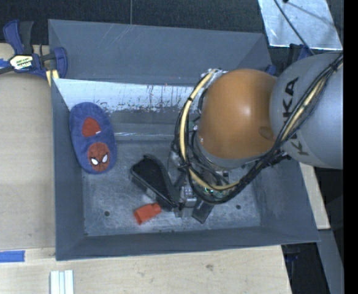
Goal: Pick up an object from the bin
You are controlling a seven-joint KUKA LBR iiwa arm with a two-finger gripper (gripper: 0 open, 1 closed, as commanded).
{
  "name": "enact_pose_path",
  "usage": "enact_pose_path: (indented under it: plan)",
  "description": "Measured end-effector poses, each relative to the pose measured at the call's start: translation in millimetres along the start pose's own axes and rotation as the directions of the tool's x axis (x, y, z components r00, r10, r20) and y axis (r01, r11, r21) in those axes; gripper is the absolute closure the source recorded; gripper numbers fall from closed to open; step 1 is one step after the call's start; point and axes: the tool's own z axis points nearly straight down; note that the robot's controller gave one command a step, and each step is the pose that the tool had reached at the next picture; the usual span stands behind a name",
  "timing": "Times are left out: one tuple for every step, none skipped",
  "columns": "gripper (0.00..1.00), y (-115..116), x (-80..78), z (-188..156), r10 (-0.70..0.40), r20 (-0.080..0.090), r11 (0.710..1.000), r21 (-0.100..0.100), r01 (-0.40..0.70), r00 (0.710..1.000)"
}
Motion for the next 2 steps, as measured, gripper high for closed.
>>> enact_pose_path:
  plan:
    - [0.0,12.3,-46.4,109.9,-0.083,0.028,0.997,-0.003,0.083,0.996]
    - [0.0,-11.9,-143.3,125.2,-0.08,0.026,0.997,-0.003,0.08,0.997]
